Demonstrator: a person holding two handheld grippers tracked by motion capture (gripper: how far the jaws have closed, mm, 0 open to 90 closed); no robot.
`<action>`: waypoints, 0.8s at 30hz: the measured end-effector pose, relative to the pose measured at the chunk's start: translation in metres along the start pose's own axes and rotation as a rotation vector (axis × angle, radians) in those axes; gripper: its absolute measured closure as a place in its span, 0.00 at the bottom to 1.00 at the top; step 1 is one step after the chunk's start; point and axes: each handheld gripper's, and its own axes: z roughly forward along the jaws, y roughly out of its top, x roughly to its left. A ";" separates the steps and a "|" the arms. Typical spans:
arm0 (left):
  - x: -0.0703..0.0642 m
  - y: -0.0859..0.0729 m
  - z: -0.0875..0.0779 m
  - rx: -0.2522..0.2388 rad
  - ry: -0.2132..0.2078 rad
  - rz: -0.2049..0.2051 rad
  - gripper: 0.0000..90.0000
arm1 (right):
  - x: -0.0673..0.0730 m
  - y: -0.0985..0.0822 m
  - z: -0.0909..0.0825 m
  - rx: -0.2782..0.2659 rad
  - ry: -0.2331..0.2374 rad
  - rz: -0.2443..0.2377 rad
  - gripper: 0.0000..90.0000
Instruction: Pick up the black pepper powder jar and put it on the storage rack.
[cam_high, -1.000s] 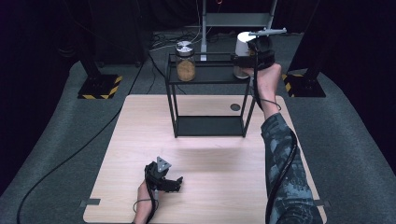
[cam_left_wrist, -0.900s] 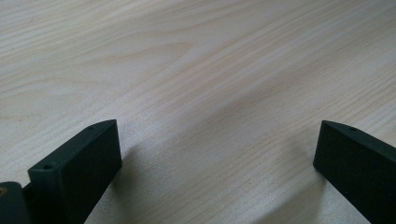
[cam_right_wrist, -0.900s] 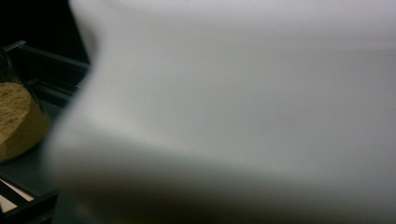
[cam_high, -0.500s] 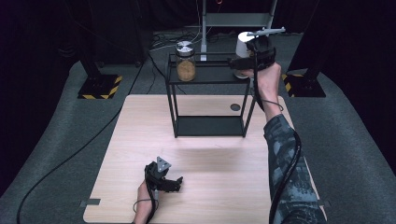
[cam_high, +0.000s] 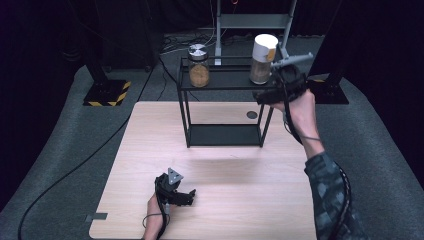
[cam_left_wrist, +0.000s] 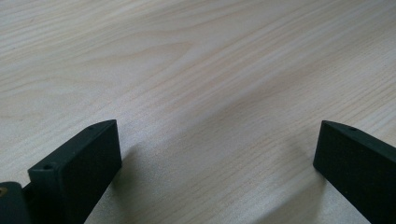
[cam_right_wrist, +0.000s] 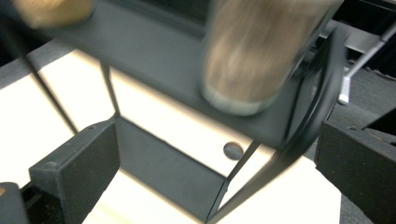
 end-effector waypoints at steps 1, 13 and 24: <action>0.000 0.000 0.000 -0.001 0.000 -0.002 0.00 | 0.002 -0.009 -0.002 0.003 0.008 -0.013 0.00; -0.002 -0.001 0.000 -0.003 0.006 0.003 0.00 | 0.040 -0.142 0.002 0.013 0.051 -0.127 0.00; -0.002 -0.001 0.000 -0.005 0.009 0.006 0.00 | 0.040 -0.277 0.035 0.057 0.177 0.008 0.00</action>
